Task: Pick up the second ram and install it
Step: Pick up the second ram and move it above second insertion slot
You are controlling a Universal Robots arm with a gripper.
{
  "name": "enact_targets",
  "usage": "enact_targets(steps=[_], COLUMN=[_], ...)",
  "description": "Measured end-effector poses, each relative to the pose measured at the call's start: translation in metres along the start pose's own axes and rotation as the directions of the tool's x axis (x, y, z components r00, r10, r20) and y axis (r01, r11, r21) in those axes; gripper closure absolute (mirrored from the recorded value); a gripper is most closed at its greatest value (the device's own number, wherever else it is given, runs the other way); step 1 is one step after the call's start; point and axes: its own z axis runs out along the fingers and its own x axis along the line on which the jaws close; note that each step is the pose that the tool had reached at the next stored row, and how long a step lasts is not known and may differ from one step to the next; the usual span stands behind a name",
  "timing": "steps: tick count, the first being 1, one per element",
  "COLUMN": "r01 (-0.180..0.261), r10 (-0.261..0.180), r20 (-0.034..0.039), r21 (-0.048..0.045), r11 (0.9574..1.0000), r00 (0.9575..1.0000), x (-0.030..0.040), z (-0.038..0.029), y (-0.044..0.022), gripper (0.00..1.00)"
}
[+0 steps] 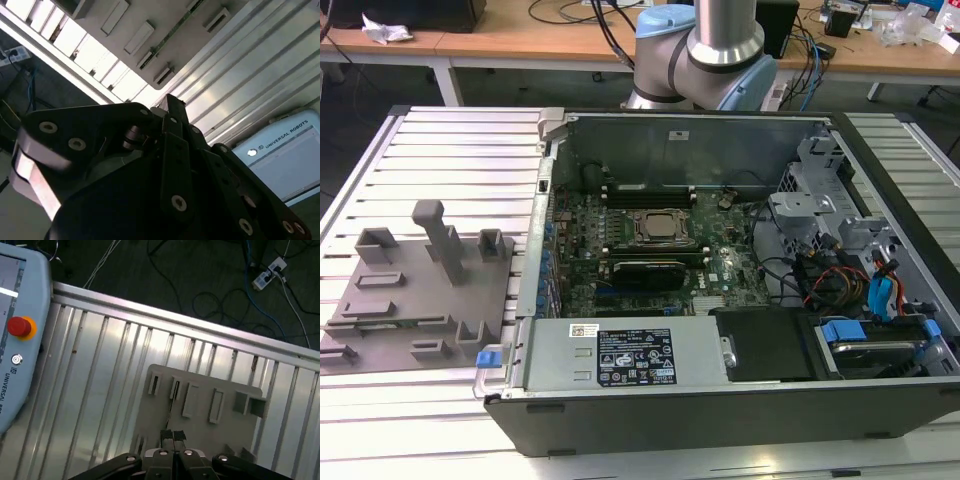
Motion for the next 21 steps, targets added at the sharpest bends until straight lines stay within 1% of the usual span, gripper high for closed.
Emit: enact_targets(steps=[1, 3, 5, 7, 9, 11, 13, 14, 16, 17, 20, 21], r01=[-0.031, -0.079, -0.131, -0.166, -0.201, -0.242, -0.284, -0.318, -0.364, -0.377, -0.378, -0.378], r10=[0.031, 0.079, 0.131, 0.166, 0.201, 0.242, 0.284, 0.318, 0.364, 0.377, 0.377, 0.378], r20=[0.0014, 0.0036, 0.0060, 0.0078, 0.0095, 0.0116, 0.0137, 0.0155, 0.0180, 0.0187, 0.0187, 0.0188], r21=[0.0008, 0.0017, 0.0027, 0.0033, 0.0039, 0.0044, 0.0049, 0.0052, 0.0056, 0.0056, 0.0056, 0.0056], r11=[0.9995, 0.9969, 0.9914, 0.9862, 0.9795, 0.9703, 0.9588, 0.9482, 0.9313, 0.9263, 0.9260, 0.9259], r00=[0.9995, 0.9969, 0.9914, 0.9862, 0.9795, 0.9702, 0.9587, 0.9481, 0.9312, 0.9262, 0.9258, 0.9258], x=[0.0000, 0.0000, 0.0000, 0.0000, 0.0000, 0.0000, 0.0000, 0.0000, 0.0000, 0.0000, 0.0000, 0.0000], z=[0.0000, 0.0000, 0.0001, 0.0002, 0.0003, 0.0003, 0.0004, 0.0005, 0.0006, 0.0006, 0.0006, 0.0006], y=[0.0000, 0.0000, 0.0000, 0.0000, 0.0000, 0.0000, 0.0000, 0.0000, 0.0000, 0.0000, 0.0000, 0.0000], gripper=[0.89, 0.89, 0.89, 0.89, 0.89, 0.89, 0.89, 0.89, 0.89, 0.89, 0.89, 0.76])
